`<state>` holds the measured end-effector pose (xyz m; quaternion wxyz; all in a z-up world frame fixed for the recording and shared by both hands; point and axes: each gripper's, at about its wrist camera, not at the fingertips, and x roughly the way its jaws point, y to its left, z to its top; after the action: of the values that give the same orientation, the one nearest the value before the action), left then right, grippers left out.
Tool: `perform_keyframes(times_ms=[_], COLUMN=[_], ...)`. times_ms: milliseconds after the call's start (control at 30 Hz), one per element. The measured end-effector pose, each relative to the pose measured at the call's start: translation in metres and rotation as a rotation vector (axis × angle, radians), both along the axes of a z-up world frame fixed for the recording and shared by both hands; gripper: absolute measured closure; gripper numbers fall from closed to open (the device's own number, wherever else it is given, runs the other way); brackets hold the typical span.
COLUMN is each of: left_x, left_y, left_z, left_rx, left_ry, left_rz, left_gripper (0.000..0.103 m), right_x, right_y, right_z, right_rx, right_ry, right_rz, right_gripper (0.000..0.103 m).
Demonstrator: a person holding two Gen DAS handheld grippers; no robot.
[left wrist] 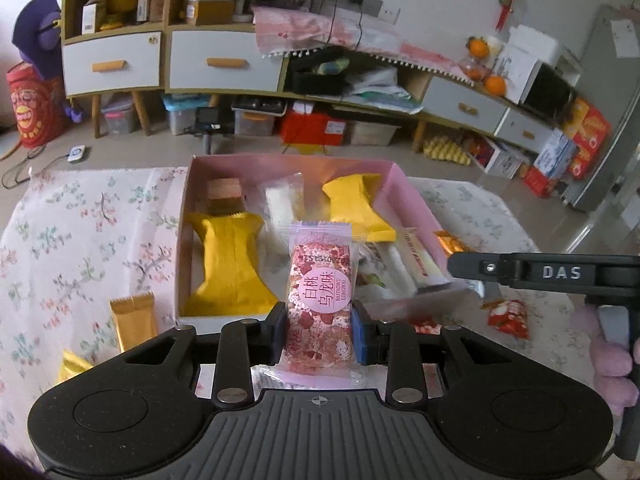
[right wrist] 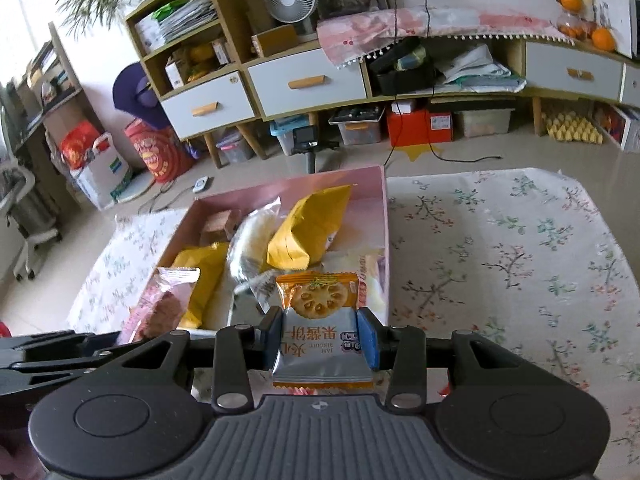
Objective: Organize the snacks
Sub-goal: 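Carry the pink packet into the box with left while right carries the lotus packet in, releasing both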
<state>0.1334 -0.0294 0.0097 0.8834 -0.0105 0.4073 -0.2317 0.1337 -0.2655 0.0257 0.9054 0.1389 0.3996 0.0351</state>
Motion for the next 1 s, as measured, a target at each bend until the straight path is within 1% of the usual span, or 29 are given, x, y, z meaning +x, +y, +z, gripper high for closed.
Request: perform_keyframes(times_ms=[67,200,433,600,733,833,933,1000], left_x=[0.010,0.029,0.055,0.066,0.069,0.071,0.071,0.070], left_y=[-0.005,-0.013,-0.028,-0.033,-0.037,-0.039,-0.039,-0.039], left_z=[0.002,0.000,-0.015,-0.025,-0.028,-0.031,-0.035,-0.036], left_rx=[0.031,0.061,0.116,0.136,0.141,0.137,0.118,0.118], left_ry=[-0.005,0.003,0.027,0.041,0.037,0.053,0.065,0.051], left_rz=[0.001,-0.006,-0.015,0.008,0.006,0.009,0.015,0.017], left_gripper=[0.074,0.074,0.074,0.074,0.073,0.073,0.071,0.070], right_x=[0.004,0.013,0.020,0.025,0.027,0.028,0.027,0.027], right_y=[-0.003,-0.009,-0.020,-0.026,-0.024,-0.024,-0.025,-0.025], right_z=[-0.001,-0.008,-0.021,-0.028,-0.031,-0.032,-0.031,-0.031], right_rx=[0.028,0.078,0.163,0.222,0.224,0.231,0.219,0.210], right_ry=[-0.001,-0.003,-0.011,-0.017,-0.019,-0.022,-0.024,-0.023], right_rz=[-0.016,-0.040,-0.080,-0.107,-0.104,-0.113,-0.120,-0.123], right_gripper=[0.087,0.087,0.087,0.087,0.086,0.085,0.082,0.081])
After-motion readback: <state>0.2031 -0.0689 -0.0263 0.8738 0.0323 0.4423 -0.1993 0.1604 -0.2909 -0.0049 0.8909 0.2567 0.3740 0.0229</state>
